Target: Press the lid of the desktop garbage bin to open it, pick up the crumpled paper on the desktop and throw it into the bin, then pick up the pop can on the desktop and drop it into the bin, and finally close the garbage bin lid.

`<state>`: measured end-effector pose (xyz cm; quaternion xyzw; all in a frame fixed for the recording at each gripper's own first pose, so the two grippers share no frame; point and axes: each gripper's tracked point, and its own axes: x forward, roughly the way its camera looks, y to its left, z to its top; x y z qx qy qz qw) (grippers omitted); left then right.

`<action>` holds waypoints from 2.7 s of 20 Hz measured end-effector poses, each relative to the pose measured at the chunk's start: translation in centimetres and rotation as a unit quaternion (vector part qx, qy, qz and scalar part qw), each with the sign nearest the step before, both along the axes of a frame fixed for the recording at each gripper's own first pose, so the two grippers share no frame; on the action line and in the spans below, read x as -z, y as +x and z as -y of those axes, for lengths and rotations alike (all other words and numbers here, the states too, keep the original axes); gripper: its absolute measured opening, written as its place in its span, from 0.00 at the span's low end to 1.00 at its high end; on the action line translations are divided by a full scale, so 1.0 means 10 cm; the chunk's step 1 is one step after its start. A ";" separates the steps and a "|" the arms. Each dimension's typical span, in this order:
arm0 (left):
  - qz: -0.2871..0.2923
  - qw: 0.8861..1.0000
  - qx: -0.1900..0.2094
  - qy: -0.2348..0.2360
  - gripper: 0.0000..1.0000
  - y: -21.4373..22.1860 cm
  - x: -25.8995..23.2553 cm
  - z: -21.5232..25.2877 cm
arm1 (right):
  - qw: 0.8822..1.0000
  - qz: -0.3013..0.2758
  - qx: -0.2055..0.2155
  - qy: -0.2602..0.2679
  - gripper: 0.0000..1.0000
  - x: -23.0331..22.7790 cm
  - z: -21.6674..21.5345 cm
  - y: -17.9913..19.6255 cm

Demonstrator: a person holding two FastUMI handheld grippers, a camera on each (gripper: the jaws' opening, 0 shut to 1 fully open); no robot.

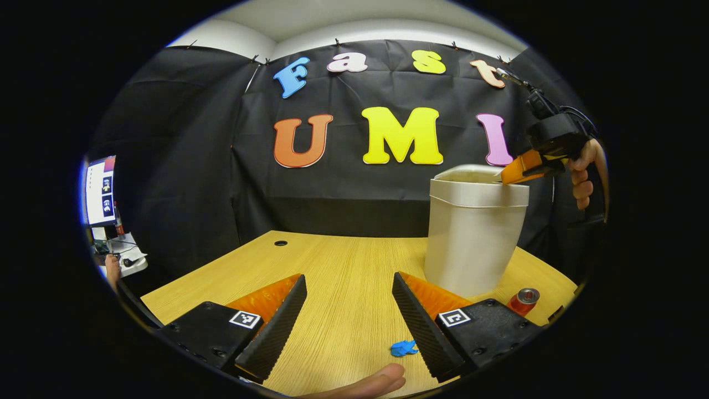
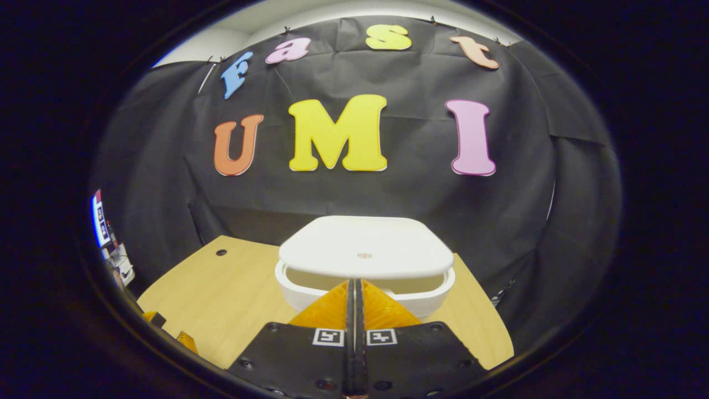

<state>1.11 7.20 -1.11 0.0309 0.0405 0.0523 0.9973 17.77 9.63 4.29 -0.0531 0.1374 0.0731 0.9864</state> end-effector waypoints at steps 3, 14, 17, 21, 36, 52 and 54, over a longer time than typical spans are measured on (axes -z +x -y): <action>-0.007 1.000 -0.002 0.005 1.00 0.01 0.05 -0.02 | 0.999 0.040 0.008 -0.026 0.00 -0.02 0.05 -0.10; -0.057 0.998 0.000 0.027 1.00 0.12 0.37 -0.16 | 0.996 0.077 -0.043 -0.019 0.21 0.33 -0.06 -0.76; -0.075 0.997 0.019 0.011 1.00 0.16 0.49 -0.05 | 0.997 0.061 -0.052 0.005 0.30 0.59 0.09 -1.02; -0.127 0.990 0.064 -0.019 1.00 0.20 0.79 0.21 | 0.994 0.050 -0.085 0.048 0.67 0.78 0.23 -1.35; -0.312 0.937 0.154 -0.024 0.77 0.14 1.79 0.66 | 0.997 -0.028 -0.059 0.050 0.94 2.13 0.52 -1.93; -0.282 0.947 0.152 -0.020 0.41 0.18 1.62 0.58 | 0.992 -0.106 -0.007 0.066 0.96 2.56 0.58 -1.69; -0.277 0.947 0.161 -0.028 0.42 0.15 1.56 0.63 | 0.993 -0.100 0.007 0.058 0.96 2.53 0.61 -1.60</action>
